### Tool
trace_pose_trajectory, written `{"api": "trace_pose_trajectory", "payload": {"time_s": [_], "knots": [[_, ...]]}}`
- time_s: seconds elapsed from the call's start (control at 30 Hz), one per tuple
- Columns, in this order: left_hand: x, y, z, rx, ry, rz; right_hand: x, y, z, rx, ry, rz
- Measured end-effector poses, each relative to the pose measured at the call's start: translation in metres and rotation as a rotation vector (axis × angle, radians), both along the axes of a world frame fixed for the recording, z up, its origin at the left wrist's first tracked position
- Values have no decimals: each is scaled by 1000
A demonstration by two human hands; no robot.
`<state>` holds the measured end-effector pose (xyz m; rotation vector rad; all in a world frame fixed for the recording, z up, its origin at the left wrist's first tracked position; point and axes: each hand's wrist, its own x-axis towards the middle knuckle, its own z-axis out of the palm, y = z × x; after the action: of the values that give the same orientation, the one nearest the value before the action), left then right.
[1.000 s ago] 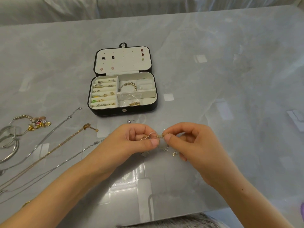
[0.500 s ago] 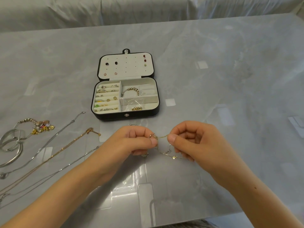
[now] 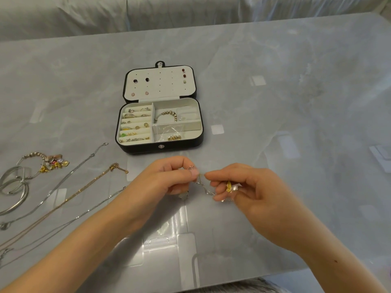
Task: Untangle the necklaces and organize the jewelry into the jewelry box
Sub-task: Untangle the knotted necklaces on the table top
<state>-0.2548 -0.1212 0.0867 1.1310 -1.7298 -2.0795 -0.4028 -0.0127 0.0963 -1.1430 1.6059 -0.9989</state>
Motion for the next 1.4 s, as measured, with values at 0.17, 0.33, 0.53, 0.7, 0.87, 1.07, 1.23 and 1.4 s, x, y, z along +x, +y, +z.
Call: {"api": "trace_pose_trajectory", "payload": {"time_s": [0.17,0.33,0.53,0.7,0.87,1.07,1.23,1.4], "knots": [[0,-2,-1,-50,-26,-29,2,-1,2,40,-61,-66],[1,-5,-2,-104,-66,-54,3,-6,-1,98,-5,-91],[5,-8,0,-220,-82,-173,6,-9,-2,93,99,-75],[4,-7,3,-361,-103,-278,9,-15,-7,124,71,10],[6,-8,1,-520,-155,-355,6,-18,-7,111,6,33],[9,-6,1,-635,-206,-334,7,-20,-11,84,-99,-46],[9,-2,0,-582,-189,-307,10,-18,-14,38,-160,-125],[10,-2,0,-543,-156,-288,12,-15,-15,-20,-179,-115]]}}
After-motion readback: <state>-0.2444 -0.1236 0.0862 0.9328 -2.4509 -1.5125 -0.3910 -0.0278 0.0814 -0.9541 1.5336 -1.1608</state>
